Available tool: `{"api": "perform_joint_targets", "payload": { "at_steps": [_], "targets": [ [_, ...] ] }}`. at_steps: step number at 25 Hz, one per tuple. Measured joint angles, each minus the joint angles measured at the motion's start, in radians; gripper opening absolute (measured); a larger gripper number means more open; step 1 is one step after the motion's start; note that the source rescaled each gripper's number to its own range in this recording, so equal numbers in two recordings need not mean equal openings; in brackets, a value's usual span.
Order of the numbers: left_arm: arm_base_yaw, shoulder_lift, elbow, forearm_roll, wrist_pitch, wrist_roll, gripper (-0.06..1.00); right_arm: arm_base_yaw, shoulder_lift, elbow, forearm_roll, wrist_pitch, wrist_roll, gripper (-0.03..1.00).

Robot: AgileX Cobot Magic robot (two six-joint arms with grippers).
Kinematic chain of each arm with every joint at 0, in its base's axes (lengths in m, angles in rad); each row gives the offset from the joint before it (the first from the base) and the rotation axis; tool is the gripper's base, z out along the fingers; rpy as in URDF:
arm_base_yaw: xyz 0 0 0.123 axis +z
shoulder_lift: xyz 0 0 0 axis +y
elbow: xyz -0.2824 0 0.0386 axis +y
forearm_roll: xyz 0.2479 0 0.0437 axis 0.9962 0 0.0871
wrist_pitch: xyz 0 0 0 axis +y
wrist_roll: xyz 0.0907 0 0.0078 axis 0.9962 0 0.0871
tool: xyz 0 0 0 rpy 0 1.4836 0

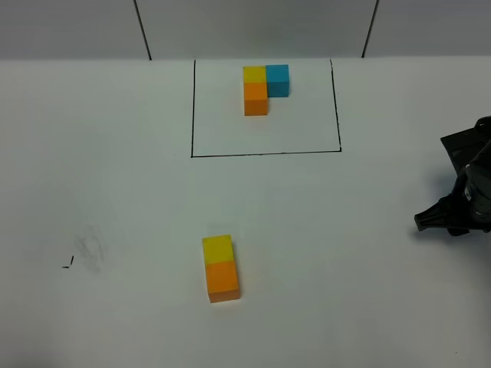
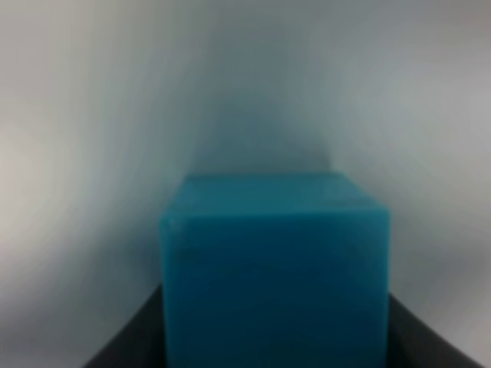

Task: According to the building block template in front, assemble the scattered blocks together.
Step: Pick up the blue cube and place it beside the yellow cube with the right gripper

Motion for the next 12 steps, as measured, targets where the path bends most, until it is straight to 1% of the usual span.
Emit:
{"api": "perform_joint_targets", "payload": {
  "at_steps": [12],
  "targets": [
    [0.000, 0.000, 0.000, 0.000, 0.000, 0.000, 0.01, 0.000, 0.000, 0.000, 0.000, -0.029, -0.001, 0.52]
  ]
}}
